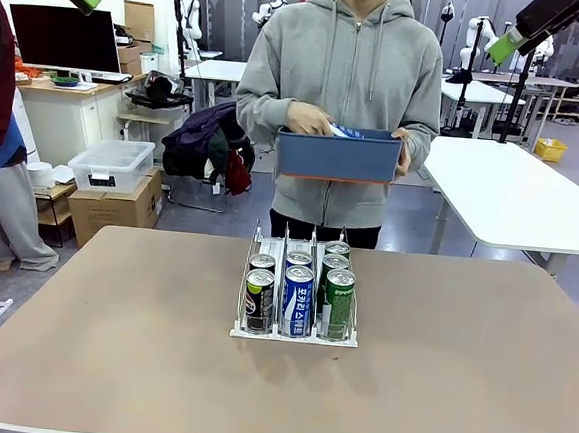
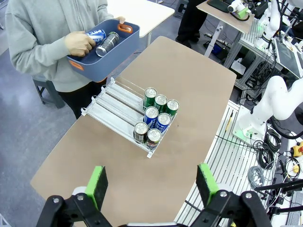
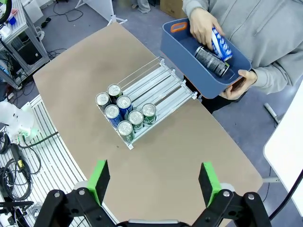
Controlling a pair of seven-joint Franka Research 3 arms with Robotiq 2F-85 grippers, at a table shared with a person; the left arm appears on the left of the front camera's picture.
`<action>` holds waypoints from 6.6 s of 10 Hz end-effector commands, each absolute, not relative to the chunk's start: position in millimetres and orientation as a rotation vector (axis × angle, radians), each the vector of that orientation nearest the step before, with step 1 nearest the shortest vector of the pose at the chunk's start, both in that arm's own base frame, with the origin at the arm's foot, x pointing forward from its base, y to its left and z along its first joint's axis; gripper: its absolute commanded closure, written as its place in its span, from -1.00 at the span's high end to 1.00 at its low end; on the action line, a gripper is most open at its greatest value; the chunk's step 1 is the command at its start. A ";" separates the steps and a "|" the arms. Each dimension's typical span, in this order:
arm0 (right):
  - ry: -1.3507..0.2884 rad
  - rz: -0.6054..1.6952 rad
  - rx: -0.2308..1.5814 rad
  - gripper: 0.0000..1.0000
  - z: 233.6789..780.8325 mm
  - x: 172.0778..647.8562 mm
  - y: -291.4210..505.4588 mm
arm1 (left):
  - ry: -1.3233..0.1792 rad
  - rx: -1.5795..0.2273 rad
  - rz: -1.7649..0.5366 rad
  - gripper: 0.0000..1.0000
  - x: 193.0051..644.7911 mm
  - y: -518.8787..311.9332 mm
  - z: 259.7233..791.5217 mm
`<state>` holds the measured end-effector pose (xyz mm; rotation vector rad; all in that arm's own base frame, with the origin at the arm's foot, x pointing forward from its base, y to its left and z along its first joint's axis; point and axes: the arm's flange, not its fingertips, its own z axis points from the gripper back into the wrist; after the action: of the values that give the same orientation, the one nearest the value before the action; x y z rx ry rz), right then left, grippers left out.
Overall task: Fill the beverage cans into the dispenser.
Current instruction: Pick up the Ionic drink handed by the human.
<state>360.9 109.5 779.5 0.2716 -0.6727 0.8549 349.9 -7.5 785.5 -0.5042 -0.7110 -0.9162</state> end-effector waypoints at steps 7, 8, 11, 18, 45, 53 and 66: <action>-0.674 0.855 0.274 1.00 779.2 360.1 108.5 | -0.707 -0.503 -0.923 1.00 348.9 -6.6 783.5; -0.674 0.855 0.274 1.00 779.2 360.1 108.5 | -0.707 -0.503 -0.923 1.00 348.9 -6.6 783.5; -0.674 0.855 0.274 1.00 779.2 360.1 108.5 | -0.707 -0.503 -0.923 1.00 348.9 -6.6 783.5; -0.674 0.855 0.274 1.00 779.2 360.1 108.5 | -0.707 -0.503 -0.923 1.00 348.9 -6.6 783.5; -0.674 0.855 0.274 1.00 779.2 360.1 108.5 | -0.837 -0.241 -0.786 1.00 475.8 -101.3 701.8; -0.674 0.855 0.274 1.00 779.2 360.1 108.5 | -0.820 -0.270 -0.768 1.00 489.8 -102.0 689.1; -0.674 0.855 0.274 1.00 779.2 360.1 108.5 | -0.813 -0.187 -0.725 -0.91 486.0 -99.7 688.6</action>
<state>360.8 109.4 779.8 0.2715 -0.6735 0.8548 489.5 -99.4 689.9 -0.2153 -0.8095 -0.7577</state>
